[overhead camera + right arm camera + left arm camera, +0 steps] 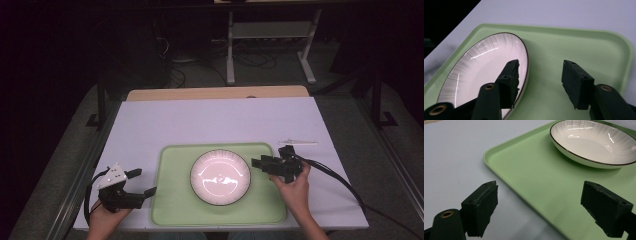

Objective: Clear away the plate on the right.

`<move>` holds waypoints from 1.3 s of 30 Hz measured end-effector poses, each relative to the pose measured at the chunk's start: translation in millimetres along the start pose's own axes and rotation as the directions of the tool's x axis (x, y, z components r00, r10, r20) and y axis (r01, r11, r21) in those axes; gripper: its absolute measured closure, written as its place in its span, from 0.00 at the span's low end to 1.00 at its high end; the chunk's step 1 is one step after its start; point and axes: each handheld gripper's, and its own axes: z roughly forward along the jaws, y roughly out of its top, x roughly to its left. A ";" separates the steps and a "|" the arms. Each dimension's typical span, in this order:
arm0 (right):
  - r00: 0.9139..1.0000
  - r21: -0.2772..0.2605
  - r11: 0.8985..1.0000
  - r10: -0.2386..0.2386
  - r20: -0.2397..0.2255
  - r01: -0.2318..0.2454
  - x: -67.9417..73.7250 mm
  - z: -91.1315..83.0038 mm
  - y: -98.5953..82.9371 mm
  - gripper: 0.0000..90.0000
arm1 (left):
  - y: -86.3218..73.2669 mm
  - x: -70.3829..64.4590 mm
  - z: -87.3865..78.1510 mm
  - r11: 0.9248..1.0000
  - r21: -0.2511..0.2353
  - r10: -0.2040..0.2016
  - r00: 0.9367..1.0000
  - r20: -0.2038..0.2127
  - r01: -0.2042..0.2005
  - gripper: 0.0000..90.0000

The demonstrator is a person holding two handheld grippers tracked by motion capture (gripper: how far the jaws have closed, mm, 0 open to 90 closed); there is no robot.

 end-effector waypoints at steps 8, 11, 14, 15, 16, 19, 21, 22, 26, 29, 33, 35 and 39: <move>0.996 -0.048 0.996 -0.079 0.041 0.081 -6.9 -17.6 -1.9 0.44 | -0.3 0.0 0.8 1.000 0.005 -0.003 1.000 0.000 0.003 0.16; 0.992 -0.066 0.991 -0.110 0.062 0.114 -8.0 -25.6 -1.5 0.41 | -0.4 0.0 1.0 1.000 0.006 -0.004 1.000 0.000 0.004 0.16; 0.986 -0.074 0.986 -0.143 0.088 0.150 -10.2 -32.5 -0.4 0.38 | -0.4 -0.4 1.4 1.000 0.006 -0.004 1.000 0.002 0.004 0.16; 0.984 -0.076 0.984 -0.153 0.096 0.161 -10.6 -34.8 -0.3 0.37 | -0.4 -0.4 1.5 1.000 0.006 -0.003 1.000 0.002 0.003 0.16; 0.981 -0.080 0.982 -0.162 0.104 0.171 -11.0 -37.2 -0.3 0.37 | -0.4 -0.4 1.5 1.000 0.006 -0.003 1.000 0.002 0.003 0.16; 0.976 -0.094 0.977 -0.178 0.122 0.190 -12.6 -43.6 -1.0 0.33 | -0.6 -0.2 2.0 1.000 0.009 -0.002 1.000 0.003 0.002 0.16; 0.976 -0.108 0.976 -0.178 0.127 0.192 -14.5 -48.5 -1.8 0.31 | -0.6 -0.5 2.3 1.000 0.011 -0.001 1.000 0.003 0.001 0.16; 0.976 -0.114 0.975 -0.175 0.127 0.190 -15.4 -50.5 -2.3 0.30 | -0.5 -0.5 2.4 1.000 0.011 0.000 1.000 0.003 0.000 0.16; 0.973 -0.125 0.972 -0.180 0.142 0.198 -19.8 -57.2 -3.8 0.28 | -0.6 -0.7 2.5 1.000 0.012 -0.002 1.000 0.003 0.002 0.16; 0.970 -0.126 0.970 -0.189 0.155 0.209 -21.5 -62.0 -4.5 0.27 | -0.7 -0.6 2.6 1.000 0.012 -0.003 1.000 0.004 0.003 0.16; 0.963 -0.132 0.964 -0.204 0.177 0.229 -24.0 -70.7 -5.9 0.26 | -0.7 -0.9 2.9 1.000 0.013 -0.001 1.000 0.004 0.001 0.16; 0.962 -0.135 0.964 -0.205 0.180 0.231 -25.9 -74.2 -6.8 0.26 | -0.7 -0.9 3.0 1.000 0.014 -0.001 1.000 0.005 0.001 0.16; 0.958 -0.143 0.960 -0.211 0.193 0.240 -29.5 -83.4 -10.3 0.26 | -0.7 -1.0 3.1 1.000 0.014 -0.001 1.000 0.006 0.001 0.16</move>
